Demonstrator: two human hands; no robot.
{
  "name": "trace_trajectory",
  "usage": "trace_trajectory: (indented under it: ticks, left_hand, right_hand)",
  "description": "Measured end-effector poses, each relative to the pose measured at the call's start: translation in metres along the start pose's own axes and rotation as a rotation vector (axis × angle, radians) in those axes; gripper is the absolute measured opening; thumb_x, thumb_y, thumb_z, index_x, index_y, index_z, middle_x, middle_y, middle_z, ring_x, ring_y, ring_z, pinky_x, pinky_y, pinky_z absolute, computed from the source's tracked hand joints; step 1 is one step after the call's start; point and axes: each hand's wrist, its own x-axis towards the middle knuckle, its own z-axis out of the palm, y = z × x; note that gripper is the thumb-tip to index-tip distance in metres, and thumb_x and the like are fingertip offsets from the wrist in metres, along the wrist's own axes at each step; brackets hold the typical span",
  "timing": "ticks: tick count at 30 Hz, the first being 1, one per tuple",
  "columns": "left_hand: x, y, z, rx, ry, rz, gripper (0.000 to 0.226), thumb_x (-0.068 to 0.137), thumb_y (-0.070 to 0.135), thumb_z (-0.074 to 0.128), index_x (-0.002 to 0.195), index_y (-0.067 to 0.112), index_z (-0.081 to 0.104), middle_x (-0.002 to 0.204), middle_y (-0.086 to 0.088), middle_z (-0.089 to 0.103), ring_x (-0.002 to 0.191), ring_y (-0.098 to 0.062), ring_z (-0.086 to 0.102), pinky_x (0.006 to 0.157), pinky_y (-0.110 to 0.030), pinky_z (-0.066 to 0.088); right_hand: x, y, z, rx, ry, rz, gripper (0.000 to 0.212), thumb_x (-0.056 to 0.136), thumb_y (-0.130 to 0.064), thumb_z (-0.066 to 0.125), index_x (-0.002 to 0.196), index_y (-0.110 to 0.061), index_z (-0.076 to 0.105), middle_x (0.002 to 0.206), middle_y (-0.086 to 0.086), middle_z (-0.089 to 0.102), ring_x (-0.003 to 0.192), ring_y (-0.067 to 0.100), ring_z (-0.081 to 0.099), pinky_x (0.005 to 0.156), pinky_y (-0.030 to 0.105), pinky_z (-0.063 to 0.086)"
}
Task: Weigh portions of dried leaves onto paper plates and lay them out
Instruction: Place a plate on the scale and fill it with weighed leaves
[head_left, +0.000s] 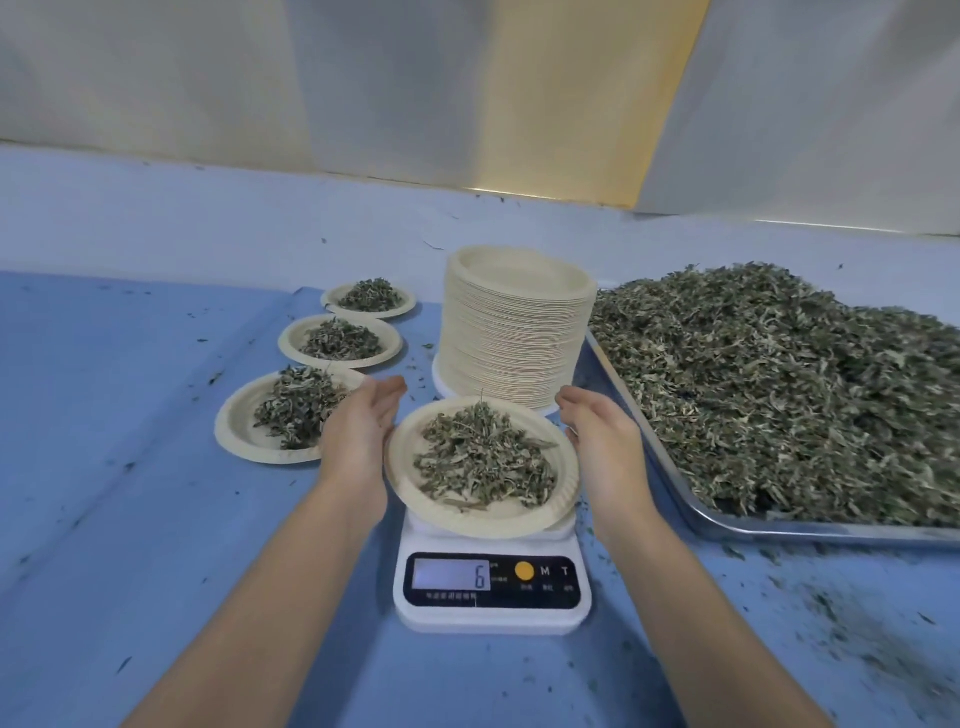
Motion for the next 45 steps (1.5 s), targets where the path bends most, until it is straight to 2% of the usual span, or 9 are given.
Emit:
trace_trajectory:
  ticks: [4, 9, 16, 21, 26, 33, 37, 40, 45]
  left_hand:
    - [0.001, -0.002, 0.003, 0.032, -0.044, -0.045, 0.034, 0.103, 0.028, 0.034, 0.117, 0.011, 0.06, 0.13, -0.003, 0.058, 0.121, -0.014, 0.051, 0.11, -0.038, 0.034]
    - [0.002, 0.002, 0.005, 0.153, -0.042, -0.036, 0.031, 0.098, 0.023, 0.045, 0.125, 0.012, 0.058, 0.128, -0.003, 0.059, 0.116, -0.02, 0.054, 0.102, -0.042, 0.042]
    - [0.004, 0.014, -0.012, 0.149, -0.029, -0.033, 0.036, 0.089, -0.011, 0.047, 0.121, 0.002, 0.059, 0.118, -0.008, 0.065, 0.112, -0.025, 0.059, 0.104, -0.042, 0.042]
    - [0.007, 0.029, -0.032, 0.149, -0.001, -0.015, 0.031, 0.09, -0.011, 0.046, 0.109, 0.006, 0.062, 0.116, -0.009, 0.066, 0.111, -0.026, 0.06, 0.102, -0.044, 0.044]
    - [0.009, 0.046, -0.056, 0.232, 0.048, -0.006, 0.03, 0.088, -0.005, 0.052, 0.113, 0.011, 0.06, 0.112, -0.006, 0.067, 0.109, -0.027, 0.061, 0.099, -0.046, 0.045]
    - [0.005, 0.085, -0.066, 0.46, 0.161, 0.29, 0.029, 0.093, 0.012, 0.051, 0.119, 0.018, 0.06, 0.105, 0.005, 0.057, 0.091, -0.008, 0.049, 0.075, -0.019, 0.037]
    - [0.001, 0.102, -0.062, 0.395, 0.162, 0.388, 0.023, 0.092, 0.009, 0.048, 0.104, 0.018, 0.065, 0.092, 0.008, 0.059, 0.071, 0.008, 0.045, 0.043, 0.002, 0.033]
    - [-0.001, 0.107, -0.061, 0.357, 0.171, 0.408, 0.025, 0.091, 0.008, 0.047, 0.102, 0.019, 0.066, 0.099, 0.007, 0.06, 0.078, 0.011, 0.046, 0.057, -0.01, 0.04]
    - [-0.002, 0.103, -0.059, 0.313, 0.129, 0.359, 0.023, 0.091, 0.007, 0.048, 0.099, 0.018, 0.066, 0.096, 0.005, 0.061, 0.083, 0.003, 0.05, 0.069, -0.014, 0.039]
  right_hand:
    - [-0.003, -0.001, 0.001, -0.003, -0.018, 0.024, 0.03, 0.093, -0.013, 0.051, 0.119, -0.019, 0.064, 0.11, -0.006, 0.066, 0.107, 0.014, 0.06, 0.101, 0.042, 0.046]
    - [-0.005, -0.005, 0.002, 0.032, -0.016, 0.037, 0.03, 0.092, -0.009, 0.05, 0.118, -0.017, 0.063, 0.109, -0.004, 0.066, 0.107, 0.016, 0.061, 0.102, 0.043, 0.045]
    - [-0.007, -0.015, 0.007, -0.011, -0.106, -0.032, 0.042, 0.091, 0.004, 0.047, 0.127, -0.013, 0.057, 0.118, -0.004, 0.059, 0.109, 0.007, 0.055, 0.088, 0.017, 0.041]
    - [-0.004, -0.017, 0.018, -0.153, -0.175, 0.05, 0.039, 0.084, 0.002, 0.061, 0.121, -0.008, 0.063, 0.105, 0.001, 0.066, 0.106, 0.019, 0.061, 0.096, 0.034, 0.048]
    - [-0.004, -0.018, 0.042, -0.228, -0.195, 0.093, 0.024, 0.074, -0.008, 0.077, 0.097, -0.015, 0.074, 0.096, 0.002, 0.071, 0.1, 0.022, 0.064, 0.095, 0.041, 0.051]
    - [-0.014, -0.028, 0.083, -0.38, -0.258, 0.012, 0.016, 0.073, -0.011, 0.075, 0.087, -0.019, 0.076, 0.086, -0.009, 0.069, 0.091, 0.011, 0.063, 0.078, 0.025, 0.05]
    - [-0.035, -0.028, 0.117, -0.447, -0.417, 0.001, 0.018, 0.073, -0.014, 0.075, 0.091, -0.016, 0.075, 0.094, -0.003, 0.071, 0.085, 0.01, 0.062, 0.068, 0.02, 0.047]
    - [-0.052, -0.022, 0.14, -0.557, -0.523, -0.038, 0.02, 0.076, -0.018, 0.072, 0.095, -0.013, 0.075, 0.101, 0.003, 0.072, 0.09, 0.015, 0.063, 0.071, 0.023, 0.047]
    - [-0.064, -0.009, 0.153, -0.636, -0.596, -0.025, 0.014, 0.079, -0.017, 0.068, 0.093, -0.014, 0.071, 0.087, 0.0, 0.062, 0.062, 0.005, 0.05, 0.041, 0.009, 0.034]
